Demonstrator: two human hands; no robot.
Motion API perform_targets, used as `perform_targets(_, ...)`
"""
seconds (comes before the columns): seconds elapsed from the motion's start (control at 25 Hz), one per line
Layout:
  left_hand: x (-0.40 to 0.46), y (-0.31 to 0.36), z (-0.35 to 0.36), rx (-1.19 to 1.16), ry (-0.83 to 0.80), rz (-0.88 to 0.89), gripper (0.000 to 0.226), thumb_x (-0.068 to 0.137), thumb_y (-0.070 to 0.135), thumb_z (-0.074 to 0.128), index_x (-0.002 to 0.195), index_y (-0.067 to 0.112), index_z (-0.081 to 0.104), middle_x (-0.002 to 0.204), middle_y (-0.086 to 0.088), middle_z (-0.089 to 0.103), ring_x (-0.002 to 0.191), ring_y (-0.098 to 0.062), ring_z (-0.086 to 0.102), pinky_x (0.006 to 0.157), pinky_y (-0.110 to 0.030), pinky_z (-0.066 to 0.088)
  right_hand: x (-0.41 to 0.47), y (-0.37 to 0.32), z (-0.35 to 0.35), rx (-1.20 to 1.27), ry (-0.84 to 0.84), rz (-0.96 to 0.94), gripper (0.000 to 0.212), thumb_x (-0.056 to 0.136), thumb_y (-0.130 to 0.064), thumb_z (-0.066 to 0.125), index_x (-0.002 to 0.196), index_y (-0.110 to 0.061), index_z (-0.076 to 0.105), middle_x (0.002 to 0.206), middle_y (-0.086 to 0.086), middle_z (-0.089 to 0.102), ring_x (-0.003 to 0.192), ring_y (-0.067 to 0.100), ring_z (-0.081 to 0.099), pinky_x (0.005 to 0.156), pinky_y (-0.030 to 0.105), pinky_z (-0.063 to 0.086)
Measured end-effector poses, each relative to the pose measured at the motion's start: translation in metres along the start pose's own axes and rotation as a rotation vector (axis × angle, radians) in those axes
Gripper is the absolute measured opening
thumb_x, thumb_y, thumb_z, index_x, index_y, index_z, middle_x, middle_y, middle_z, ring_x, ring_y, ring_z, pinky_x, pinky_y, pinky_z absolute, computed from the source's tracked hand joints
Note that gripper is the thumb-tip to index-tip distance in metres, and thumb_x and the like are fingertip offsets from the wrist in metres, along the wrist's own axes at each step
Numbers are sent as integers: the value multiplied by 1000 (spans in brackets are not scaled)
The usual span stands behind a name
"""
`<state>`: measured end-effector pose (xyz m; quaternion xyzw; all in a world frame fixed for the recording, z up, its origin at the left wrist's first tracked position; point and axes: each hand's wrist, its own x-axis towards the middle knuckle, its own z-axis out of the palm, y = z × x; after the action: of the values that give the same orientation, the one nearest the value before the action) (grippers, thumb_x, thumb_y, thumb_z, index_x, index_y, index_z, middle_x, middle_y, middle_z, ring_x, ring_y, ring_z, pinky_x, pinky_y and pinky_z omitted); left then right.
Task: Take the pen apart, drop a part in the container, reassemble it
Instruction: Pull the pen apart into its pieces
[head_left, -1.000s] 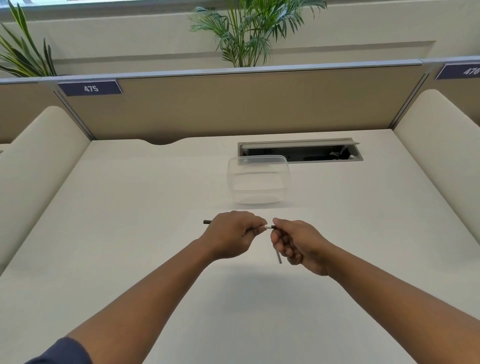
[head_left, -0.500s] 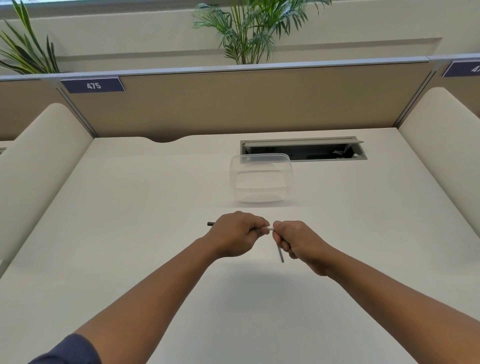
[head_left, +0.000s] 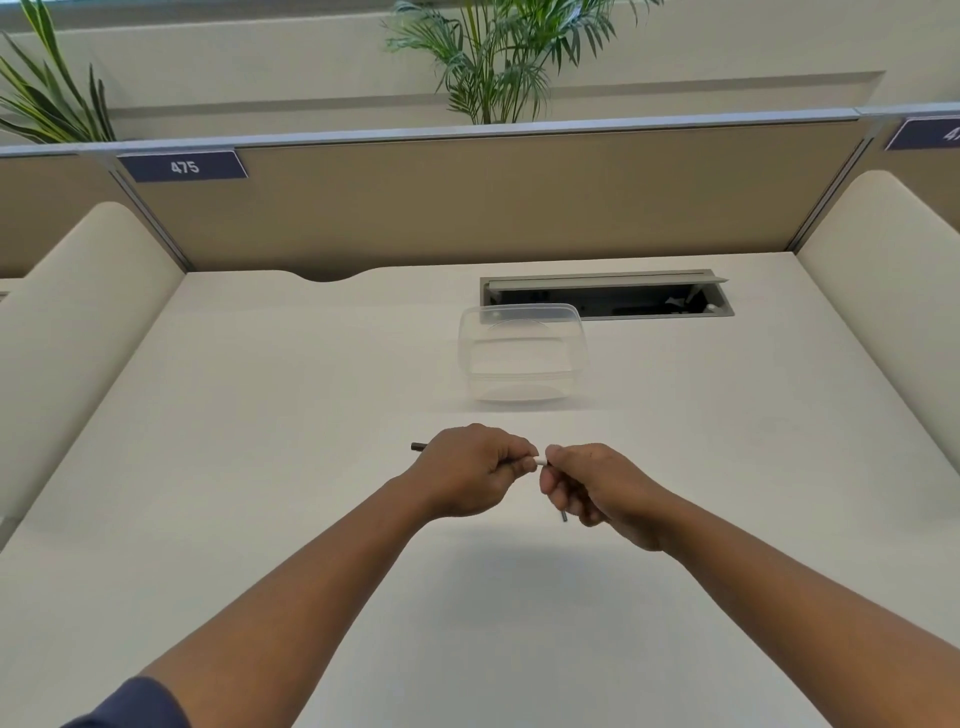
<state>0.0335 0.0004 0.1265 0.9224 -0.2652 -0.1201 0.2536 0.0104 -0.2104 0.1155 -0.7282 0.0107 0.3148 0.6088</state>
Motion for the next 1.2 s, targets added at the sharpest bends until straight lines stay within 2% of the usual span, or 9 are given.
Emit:
perform_targets(0.16, 2, 0, 0, -89, -67, -88, 22, 101, 43, 48, 93, 36, 68, 64, 30, 57, 66, 2, 52, 57, -26, 36, -2, 7, 2, -324, 142, -233, 44, 103, -40, 38, 71, -25, 63, 61, -11, 58, 58, 10, 53, 57, 26, 44)
perform_targets(0.28, 2, 0, -3, -166, -142, -129, 22, 100, 47, 50, 90, 44, 69, 70, 21, 63, 68, -5, 55, 65, -30, 46, -1, 20, 1, -783, 242, -492, 39, 103, -39, 32, 88, -23, 64, 75, -16, 57, 73, 14, 54, 67, 33, 46)
perform_targets(0.36, 2, 1, -2, -168, -150, -120, 22, 100, 47, 50, 88, 44, 68, 71, 18, 64, 68, -7, 56, 67, -32, 47, 1, 26, -2, -885, 280, -599, 36, 104, -35, 35, 98, -19, 67, 82, -15, 58, 77, 13, 50, 67, 30, 42)
perform_targets(0.48, 1, 2, -1, -86, -104, -99, 21, 100, 46, 50, 92, 42, 69, 61, 25, 58, 62, -1, 53, 59, -27, 42, -1, 30, -1, -644, 273, -542, 29, 104, -33, 44, 98, -24, 71, 83, -10, 69, 74, 11, 56, 66, 23, 46)
perform_targets(0.56, 1, 0, 0, -33, -66, -80, 21, 100, 44, 50, 97, 38, 70, 63, 20, 59, 65, -1, 54, 61, -28, 43, -3, 23, 1, -289, 174, -317, 33, 103, -41, 47, 88, -27, 73, 80, -6, 73, 65, 10, 56, 60, 19, 46)
perform_targets(0.68, -1, 0, 2, 34, -49, -42, 21, 101, 41, 49, 95, 36, 68, 63, 16, 57, 65, -4, 52, 58, -28, 40, -3, 16, 1, -72, 29, -65, 47, 101, -50, 47, 78, -18, 72, 70, 1, 70, 56, 11, 47, 50, 18, 37)
perform_targets(0.88, 2, -1, 0, -248, -147, -141, 24, 101, 42, 51, 96, 32, 72, 83, 12, 71, 83, -14, 63, 76, -36, 53, -2, 18, 2, -182, 137, -296, 36, 98, -41, 48, 72, -26, 69, 63, -7, 65, 54, 5, 51, 51, 18, 40)
perform_targets(1.04, 2, -3, -7, -329, -235, -110, 23, 101, 38, 55, 86, 40, 71, 77, 30, 66, 75, 10, 57, 68, -21, 43, -2, 22, -6, -585, 184, -500, 26, 100, -35, 45, 82, -32, 64, 77, -11, 67, 75, 10, 61, 66, 27, 48)
perform_targets(1.2, -1, -5, -1, -103, -151, -82, 20, 100, 46, 49, 94, 43, 67, 64, 19, 59, 65, -1, 52, 59, -25, 40, -3, 17, 3, -195, 67, -213, 40, 99, -47, 46, 79, -23, 71, 75, -7, 72, 62, 5, 54, 57, 15, 41)
